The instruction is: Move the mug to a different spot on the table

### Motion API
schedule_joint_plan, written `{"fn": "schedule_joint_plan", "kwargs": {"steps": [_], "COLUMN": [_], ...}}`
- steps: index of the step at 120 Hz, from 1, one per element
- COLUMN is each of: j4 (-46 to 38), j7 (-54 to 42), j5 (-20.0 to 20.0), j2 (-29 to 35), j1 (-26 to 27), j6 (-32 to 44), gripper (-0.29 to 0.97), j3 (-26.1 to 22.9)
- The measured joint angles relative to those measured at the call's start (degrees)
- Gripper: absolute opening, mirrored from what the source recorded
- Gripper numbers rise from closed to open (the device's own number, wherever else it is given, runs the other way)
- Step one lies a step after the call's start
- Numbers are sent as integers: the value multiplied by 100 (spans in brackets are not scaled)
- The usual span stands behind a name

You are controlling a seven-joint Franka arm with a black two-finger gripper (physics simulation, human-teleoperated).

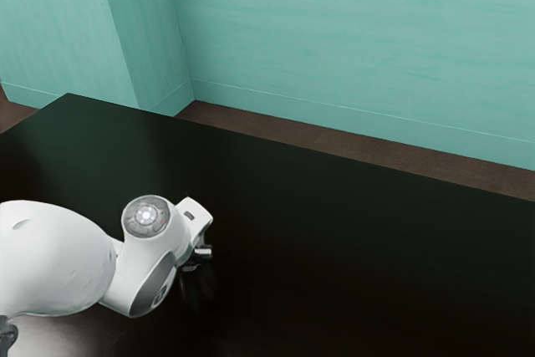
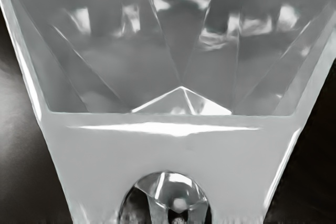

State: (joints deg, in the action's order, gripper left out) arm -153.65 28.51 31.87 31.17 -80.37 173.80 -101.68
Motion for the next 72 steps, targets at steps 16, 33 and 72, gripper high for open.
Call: {"fn": "schedule_joint_plan", "kwargs": {"steps": [16,33,72], "j4": [-25,-1,537], "j7": [-16,-42,-97], "j5": [14,18,-238], "j2": [-100,-427,-803], "j1": [66,119,1918], "j6": [-100,-564,-2630], "gripper": [42,55,65], "j3": [-37,40,1757]}}
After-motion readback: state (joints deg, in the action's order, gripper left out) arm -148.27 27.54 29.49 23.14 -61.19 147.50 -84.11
